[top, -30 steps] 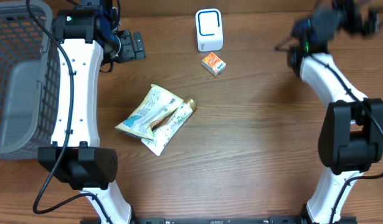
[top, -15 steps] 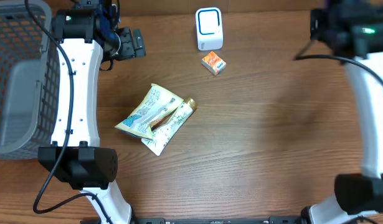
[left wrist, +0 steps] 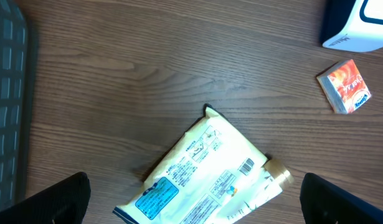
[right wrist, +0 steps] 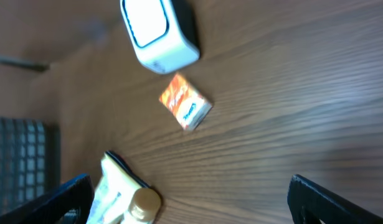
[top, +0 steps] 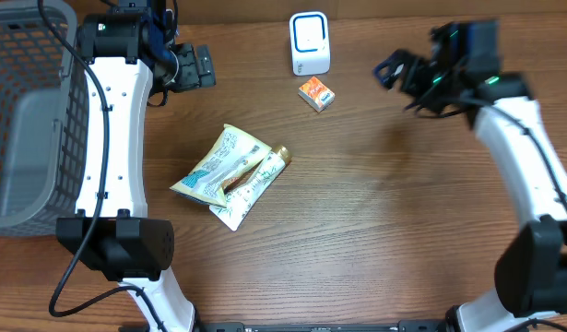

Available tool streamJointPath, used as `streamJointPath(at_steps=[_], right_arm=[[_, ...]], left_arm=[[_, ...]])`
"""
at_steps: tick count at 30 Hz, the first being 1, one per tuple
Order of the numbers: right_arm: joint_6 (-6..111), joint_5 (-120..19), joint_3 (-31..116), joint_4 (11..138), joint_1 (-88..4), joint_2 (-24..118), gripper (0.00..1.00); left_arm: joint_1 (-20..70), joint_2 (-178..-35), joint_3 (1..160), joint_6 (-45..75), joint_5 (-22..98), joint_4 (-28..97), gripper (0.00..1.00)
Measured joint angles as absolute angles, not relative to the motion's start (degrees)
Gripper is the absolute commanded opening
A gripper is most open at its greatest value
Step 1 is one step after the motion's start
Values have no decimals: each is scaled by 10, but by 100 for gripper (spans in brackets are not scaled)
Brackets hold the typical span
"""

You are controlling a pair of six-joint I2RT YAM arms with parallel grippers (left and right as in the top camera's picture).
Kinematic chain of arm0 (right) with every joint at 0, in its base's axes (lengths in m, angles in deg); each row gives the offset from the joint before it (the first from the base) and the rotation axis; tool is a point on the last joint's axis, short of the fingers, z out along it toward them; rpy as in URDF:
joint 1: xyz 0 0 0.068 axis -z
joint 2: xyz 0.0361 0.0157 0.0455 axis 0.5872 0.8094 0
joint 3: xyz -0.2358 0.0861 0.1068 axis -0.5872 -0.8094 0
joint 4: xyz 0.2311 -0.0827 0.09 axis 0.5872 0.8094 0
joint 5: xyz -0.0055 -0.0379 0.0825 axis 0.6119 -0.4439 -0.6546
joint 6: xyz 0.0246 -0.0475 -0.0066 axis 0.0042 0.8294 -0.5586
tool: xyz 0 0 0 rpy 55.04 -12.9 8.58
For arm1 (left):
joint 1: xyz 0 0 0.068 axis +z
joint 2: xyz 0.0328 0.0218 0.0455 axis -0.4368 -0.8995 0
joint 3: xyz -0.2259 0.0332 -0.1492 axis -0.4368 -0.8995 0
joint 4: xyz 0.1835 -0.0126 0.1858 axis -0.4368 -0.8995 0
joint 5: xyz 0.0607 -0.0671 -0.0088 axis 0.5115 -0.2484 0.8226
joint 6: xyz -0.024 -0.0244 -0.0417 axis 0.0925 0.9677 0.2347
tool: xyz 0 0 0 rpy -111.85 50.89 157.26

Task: Scan the item barcode
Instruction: 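Move the right gripper back to the orange tissue pack by the scanner, then grasp the orange Kleenex tissue pack with the right gripper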

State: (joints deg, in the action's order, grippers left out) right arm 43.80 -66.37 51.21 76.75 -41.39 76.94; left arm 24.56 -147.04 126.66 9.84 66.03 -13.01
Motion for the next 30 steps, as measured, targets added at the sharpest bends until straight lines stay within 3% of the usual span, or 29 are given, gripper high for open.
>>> streamJointPath(at_steps=[12,20,30], right_arm=[[652,-536,470,609,-583,849,100],[696,-483,469,485,-577,947,100],[707,-461,469,429,-577,961,98]], left_arm=[[246,-1470,1267,98,660,-140,100],[246,-1470,1267,98,661,-140,100],[246,-1470,1267,98,661,-133,100]])
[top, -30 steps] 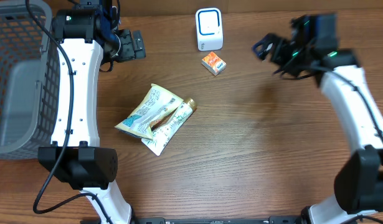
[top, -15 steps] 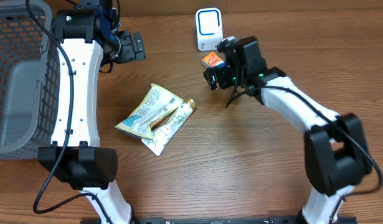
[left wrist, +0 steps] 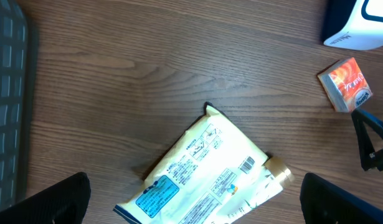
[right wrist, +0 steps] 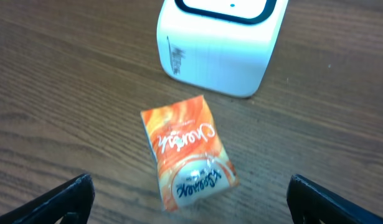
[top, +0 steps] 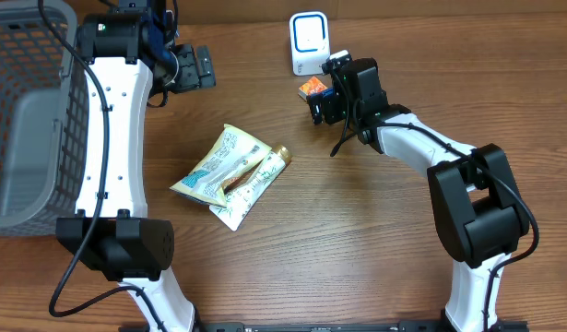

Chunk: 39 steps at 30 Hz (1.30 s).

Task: Scan the item barcode
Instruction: 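Grasp the orange Kleenex tissue pack with the right gripper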

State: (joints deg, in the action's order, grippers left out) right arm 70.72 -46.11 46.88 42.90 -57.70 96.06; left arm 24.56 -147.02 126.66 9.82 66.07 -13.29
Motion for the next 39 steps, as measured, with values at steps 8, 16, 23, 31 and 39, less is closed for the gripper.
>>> streamJointPath(at_steps=[8,16,23,31,39], right_arm=[[709,-459,469,413,-577,1008,91],[709,-457,469,389,-577,1031,31],[709,-432,469,385,-577,1031,4],[708,-413,469,386,-577,1031,76],[700,-406,471,418,-578,1031,100]], left_arm=[[246,-1470,1267,98,668,-127,100],[246,-1470,1267,98,681,-127,100],[246,-1470,1267,98,684,-127,100],[246,-1470,1267,98,684,-128,100],[246,-1470,1267,98,685,-128,100]])
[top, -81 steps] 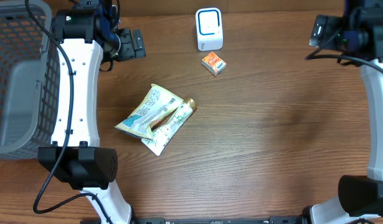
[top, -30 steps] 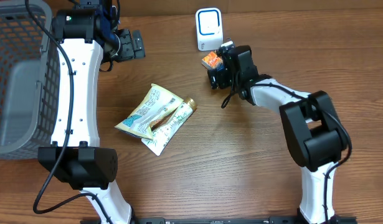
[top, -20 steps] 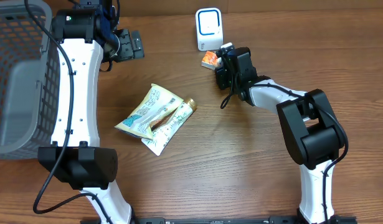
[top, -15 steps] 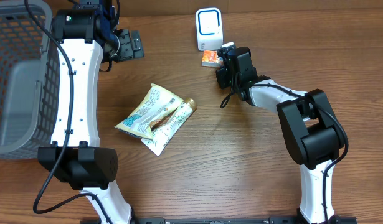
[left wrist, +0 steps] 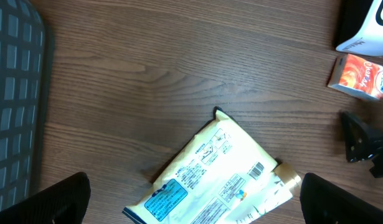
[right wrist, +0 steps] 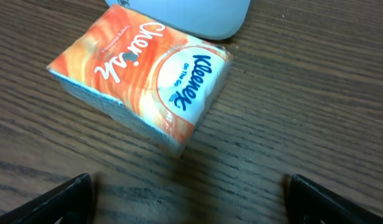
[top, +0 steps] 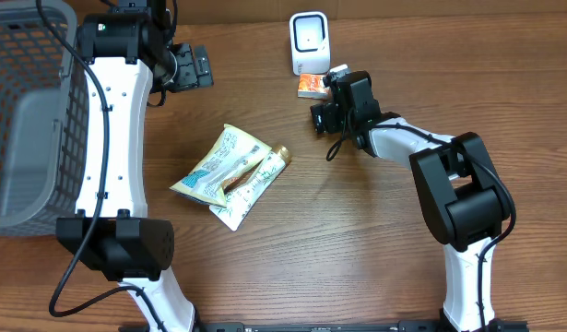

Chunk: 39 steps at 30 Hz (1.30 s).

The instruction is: Scan the item barcode

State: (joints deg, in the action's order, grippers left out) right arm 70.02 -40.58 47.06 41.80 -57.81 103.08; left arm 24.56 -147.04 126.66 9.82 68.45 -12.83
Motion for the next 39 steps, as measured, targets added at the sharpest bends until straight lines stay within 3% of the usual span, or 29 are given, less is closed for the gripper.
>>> streamJointPath(at_steps=[15,28,29,30,31,33,34,39], right_arm=[[531,-402,476,392,-599,1031,100],[531,-359,476,307,-614,1060,99],[537,-355,475,299,-614,1066,95],[544,-354,477,291,-614,1070,82],[548,-353,477,288,-614,1071,54],[565,-355,477,276,-614,1076,17],[572,-355,477,269,-614,1080,4],[588,-355,477,249,-614,1091,4]], left_arm=[[246,-1470,1267,98,684,-118,100],[246,-1470,1267,96,685,-113,100],[246,-1470,1267,96,687,-113,100],[246,-1470,1267,96,689,-112,100],[246,-1470,1267,95,692,-110,100],[246,-1470,1267,96,694,-109,100],[246,-1470,1267,96,695,-109,100],[246,-1470,1267,95,706,-109,100]])
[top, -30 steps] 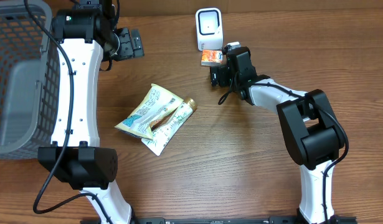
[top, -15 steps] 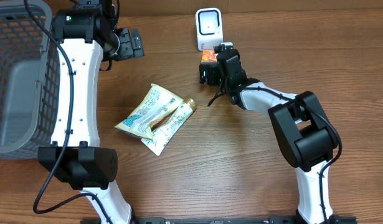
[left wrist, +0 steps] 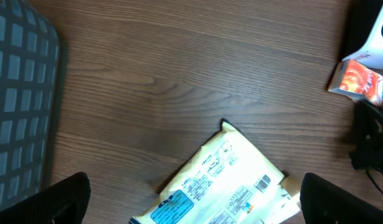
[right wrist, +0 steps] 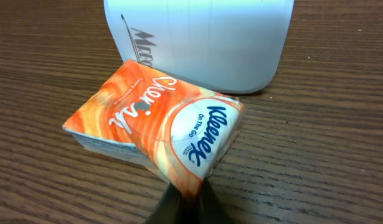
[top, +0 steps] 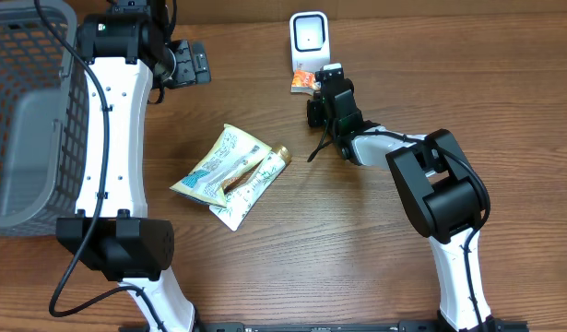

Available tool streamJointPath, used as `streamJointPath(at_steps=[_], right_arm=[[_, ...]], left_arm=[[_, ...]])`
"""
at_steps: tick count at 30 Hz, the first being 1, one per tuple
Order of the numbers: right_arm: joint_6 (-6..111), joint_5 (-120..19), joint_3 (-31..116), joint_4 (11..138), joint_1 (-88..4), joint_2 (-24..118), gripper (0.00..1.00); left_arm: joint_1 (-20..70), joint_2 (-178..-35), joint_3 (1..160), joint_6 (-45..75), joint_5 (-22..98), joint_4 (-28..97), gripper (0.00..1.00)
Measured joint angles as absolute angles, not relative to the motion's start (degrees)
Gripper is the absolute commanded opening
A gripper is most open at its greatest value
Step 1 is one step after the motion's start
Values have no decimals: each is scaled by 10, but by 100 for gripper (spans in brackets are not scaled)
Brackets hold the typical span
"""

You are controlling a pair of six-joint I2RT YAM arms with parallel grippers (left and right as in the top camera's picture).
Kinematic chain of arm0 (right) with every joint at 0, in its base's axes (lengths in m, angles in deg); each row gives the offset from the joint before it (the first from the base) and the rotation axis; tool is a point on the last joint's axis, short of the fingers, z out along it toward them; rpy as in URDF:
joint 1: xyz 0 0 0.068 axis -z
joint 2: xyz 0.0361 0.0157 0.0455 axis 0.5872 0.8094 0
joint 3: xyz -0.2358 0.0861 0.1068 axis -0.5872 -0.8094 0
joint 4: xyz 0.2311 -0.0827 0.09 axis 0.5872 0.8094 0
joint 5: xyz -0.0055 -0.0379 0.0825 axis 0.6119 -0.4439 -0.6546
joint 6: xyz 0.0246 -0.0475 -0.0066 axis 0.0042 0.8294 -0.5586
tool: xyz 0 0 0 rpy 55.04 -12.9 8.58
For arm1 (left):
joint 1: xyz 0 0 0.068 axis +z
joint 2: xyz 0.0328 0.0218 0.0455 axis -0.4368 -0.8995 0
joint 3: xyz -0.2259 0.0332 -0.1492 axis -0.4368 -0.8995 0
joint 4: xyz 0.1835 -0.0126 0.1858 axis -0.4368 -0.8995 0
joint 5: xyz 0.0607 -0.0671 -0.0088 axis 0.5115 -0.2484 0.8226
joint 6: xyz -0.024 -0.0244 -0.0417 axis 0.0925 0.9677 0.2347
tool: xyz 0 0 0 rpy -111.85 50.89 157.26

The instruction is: Scan the item barcode

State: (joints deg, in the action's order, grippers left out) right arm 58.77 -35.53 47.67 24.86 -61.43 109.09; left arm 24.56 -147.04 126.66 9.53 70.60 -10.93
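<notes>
The orange Kleenex tissue pack (right wrist: 157,134) lies right in front of the white barcode scanner (right wrist: 200,37), its near corner raised. My right gripper (right wrist: 185,200) is shut on that corner, the two dark fingers pinching the wrapper. From overhead, the pack (top: 301,81) sits just below the scanner (top: 308,41), with the right gripper (top: 314,96) low on the table beside it. My left gripper (top: 193,63) hangs open high at the back left, holding nothing.
A yellow-white pouch (top: 230,175) with a tube under it lies left of centre; the left wrist view shows its barcode side (left wrist: 228,180). A grey mesh basket (top: 25,111) stands at the left edge. The right arm stretches across the table's right half.
My right gripper was open with the tissue pack just ahead of it; now it is shut on the pack's near corner. The pack has turned slightly. The left gripper has shifted a little.
First my right gripper was open, high at the far right. Then it stood low near the tissue pack beside the scanner. Later the pack lay turned and against the scanner, in front of the open fingers. Now its corner is pinched. The left gripper stayed open.
</notes>
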Motion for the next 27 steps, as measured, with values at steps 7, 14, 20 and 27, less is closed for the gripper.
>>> streamJointPath(at_steps=[7,14,20,27], right_arm=[[597,-337,477,257,-615,1091,4],[598,-324,485,331,-615,1073,4],[577,-316,483,564,-620,995,4],[492,-354,478,846,-650,865,4]], left_arm=[[246,-1470,1267,95,714,-109,100],[246,-1470,1267,95,718,-109,100],[246,-1470,1267,95,733,-109,100],[246,-1470,1267,95,739,-107,100]])
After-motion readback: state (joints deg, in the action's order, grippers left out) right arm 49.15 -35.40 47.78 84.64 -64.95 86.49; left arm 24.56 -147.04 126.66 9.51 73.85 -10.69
